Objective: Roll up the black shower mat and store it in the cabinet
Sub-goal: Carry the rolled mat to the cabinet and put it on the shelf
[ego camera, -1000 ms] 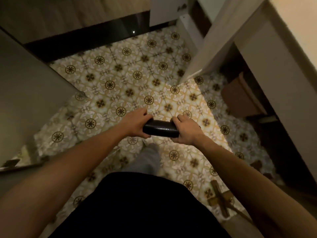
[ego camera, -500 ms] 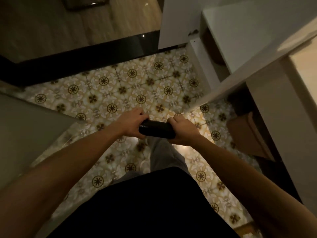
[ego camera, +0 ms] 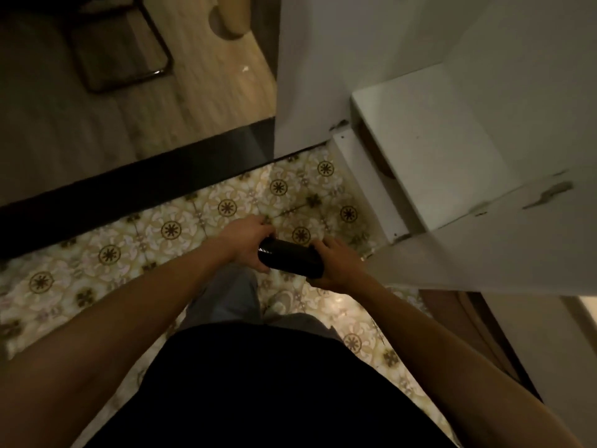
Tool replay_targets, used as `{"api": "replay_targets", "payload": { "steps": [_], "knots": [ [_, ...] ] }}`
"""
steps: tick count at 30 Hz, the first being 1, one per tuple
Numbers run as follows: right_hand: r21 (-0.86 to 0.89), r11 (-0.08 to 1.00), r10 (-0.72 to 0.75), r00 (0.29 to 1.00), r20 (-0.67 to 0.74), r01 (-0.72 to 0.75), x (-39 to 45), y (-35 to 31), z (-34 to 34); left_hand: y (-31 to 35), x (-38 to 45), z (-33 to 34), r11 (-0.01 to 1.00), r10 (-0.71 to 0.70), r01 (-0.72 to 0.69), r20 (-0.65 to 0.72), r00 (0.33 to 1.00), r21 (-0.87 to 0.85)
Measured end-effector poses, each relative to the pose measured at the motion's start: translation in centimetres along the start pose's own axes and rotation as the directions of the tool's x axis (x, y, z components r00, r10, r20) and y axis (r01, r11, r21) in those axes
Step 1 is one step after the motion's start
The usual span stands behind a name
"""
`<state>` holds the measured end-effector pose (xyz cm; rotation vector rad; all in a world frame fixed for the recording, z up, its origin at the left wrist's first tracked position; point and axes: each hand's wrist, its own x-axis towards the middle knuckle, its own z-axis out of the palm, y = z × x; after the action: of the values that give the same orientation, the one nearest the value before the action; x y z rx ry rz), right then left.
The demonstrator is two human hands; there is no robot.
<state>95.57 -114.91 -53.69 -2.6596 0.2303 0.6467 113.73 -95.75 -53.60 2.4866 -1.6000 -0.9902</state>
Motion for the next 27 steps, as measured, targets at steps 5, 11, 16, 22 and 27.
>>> {"api": "replay_targets", "payload": {
  "steps": [5,11,16,22,27],
  "knots": [
    [0.031,0.994,0.111,0.992,-0.065,-0.109,4.7,4.2,-3.8,-2.0,8.7,-6.3,0.992,0.125,-0.125,0.008,0.992,0.019],
    [0.132,0.931,0.352,0.934,-0.064,-0.342,12.4,8.9,-7.8,-4.9,21.5,-13.5,0.961,0.243,-0.261,0.174,0.954,0.091],
    [0.305,0.814,0.536,0.842,-0.066,-0.494,17.8,10.2,-10.3,-7.1,29.8,-18.8,0.879,0.361,-0.425,0.279,0.89,0.216],
    [0.488,0.634,0.708,0.703,-0.058,-0.599,21.6,10.9,-8.8,-7.4,38.3,-20.7,0.725,0.493,-0.634,0.439,0.751,0.271],
    [0.597,0.543,0.745,0.666,-0.02,-0.59,23.8,14.2,-5.8,-6.8,43.8,-17.7,0.649,0.48,-0.682,0.514,0.711,0.337]
  ]
}}
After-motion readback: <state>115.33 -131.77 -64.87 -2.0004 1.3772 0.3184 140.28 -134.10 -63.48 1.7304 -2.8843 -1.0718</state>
